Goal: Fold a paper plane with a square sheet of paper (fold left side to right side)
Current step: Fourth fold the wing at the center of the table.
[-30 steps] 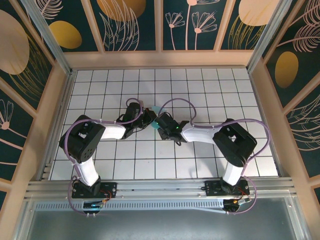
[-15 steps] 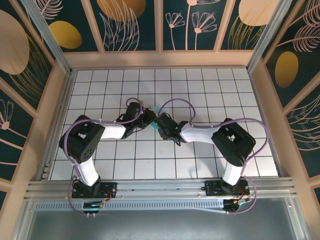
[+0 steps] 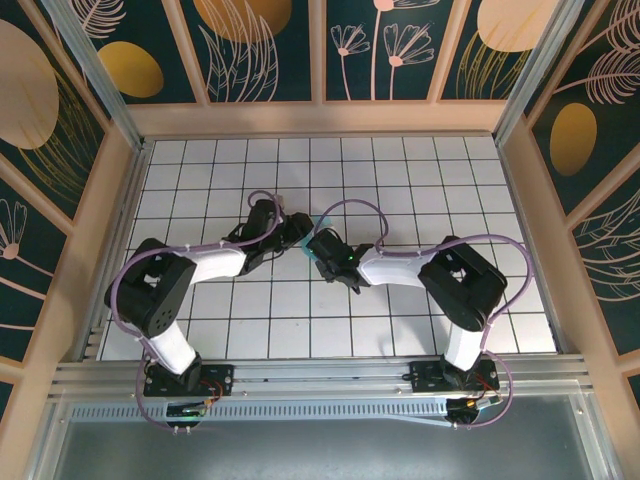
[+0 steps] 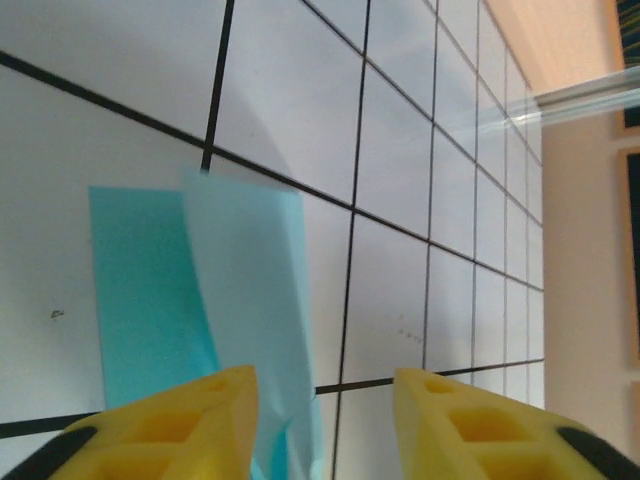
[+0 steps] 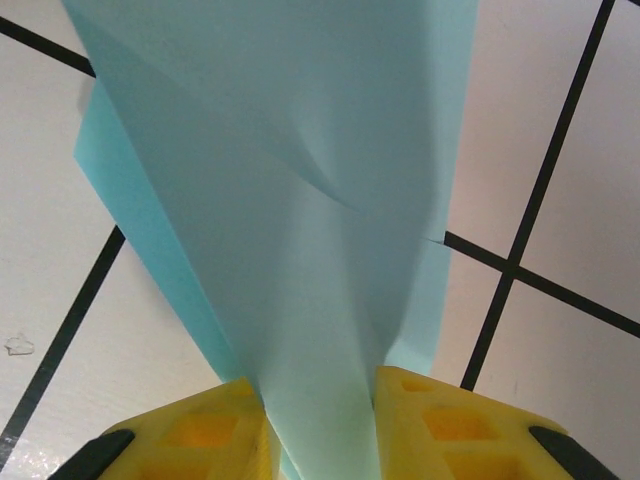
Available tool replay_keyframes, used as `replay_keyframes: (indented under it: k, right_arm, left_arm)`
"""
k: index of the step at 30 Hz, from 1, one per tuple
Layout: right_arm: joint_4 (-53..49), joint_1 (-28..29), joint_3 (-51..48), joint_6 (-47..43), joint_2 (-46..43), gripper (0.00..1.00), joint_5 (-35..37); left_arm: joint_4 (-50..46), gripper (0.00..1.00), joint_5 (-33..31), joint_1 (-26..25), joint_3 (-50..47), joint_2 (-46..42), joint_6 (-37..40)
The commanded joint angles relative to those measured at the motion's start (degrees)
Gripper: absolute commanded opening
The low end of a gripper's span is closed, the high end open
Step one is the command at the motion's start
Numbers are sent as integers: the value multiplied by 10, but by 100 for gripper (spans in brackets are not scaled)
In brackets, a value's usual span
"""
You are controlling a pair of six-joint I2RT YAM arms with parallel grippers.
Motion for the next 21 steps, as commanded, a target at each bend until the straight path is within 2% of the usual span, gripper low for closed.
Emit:
replay_keyframes:
  k: [1, 11, 21]
  right_arm:
    - [-8, 4, 13, -4, 9, 28, 17]
    - [-9, 3, 15, -9, 14, 25, 15]
    - [1, 0, 6, -6, 12, 23, -12]
  left_arm:
    - [-29, 45, -16, 17, -3, -33, 19]
    - [-70, 56, -33, 59, -71, -125, 46]
    - [-92, 59, -30, 68, -88, -165, 63]
